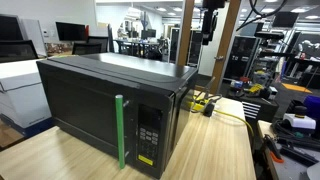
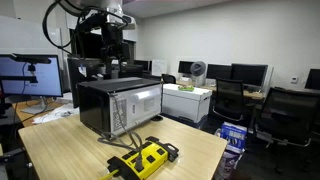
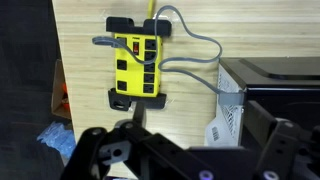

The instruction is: Take the microwave cord off the adapter

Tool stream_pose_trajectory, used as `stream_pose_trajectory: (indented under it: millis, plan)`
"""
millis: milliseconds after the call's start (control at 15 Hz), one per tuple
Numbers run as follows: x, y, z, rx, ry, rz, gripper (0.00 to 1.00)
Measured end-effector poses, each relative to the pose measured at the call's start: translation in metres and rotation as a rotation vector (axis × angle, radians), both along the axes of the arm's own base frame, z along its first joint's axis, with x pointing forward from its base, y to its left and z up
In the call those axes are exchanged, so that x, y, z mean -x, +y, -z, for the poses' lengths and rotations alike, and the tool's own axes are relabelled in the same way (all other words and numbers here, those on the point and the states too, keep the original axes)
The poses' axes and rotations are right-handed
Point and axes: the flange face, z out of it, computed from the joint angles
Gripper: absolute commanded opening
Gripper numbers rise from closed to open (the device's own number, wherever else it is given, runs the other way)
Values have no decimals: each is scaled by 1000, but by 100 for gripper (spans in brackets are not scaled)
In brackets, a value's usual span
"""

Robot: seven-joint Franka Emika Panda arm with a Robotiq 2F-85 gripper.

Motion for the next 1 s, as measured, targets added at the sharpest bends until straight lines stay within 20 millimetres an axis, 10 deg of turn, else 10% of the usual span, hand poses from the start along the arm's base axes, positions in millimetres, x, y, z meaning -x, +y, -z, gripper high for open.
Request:
stream_pose_trajectory:
  millis: [733, 1000]
  plan:
    - [1, -3, 0, 2, -2, 6, 100]
    - [14, -66, 11, -13, 5, 143, 100]
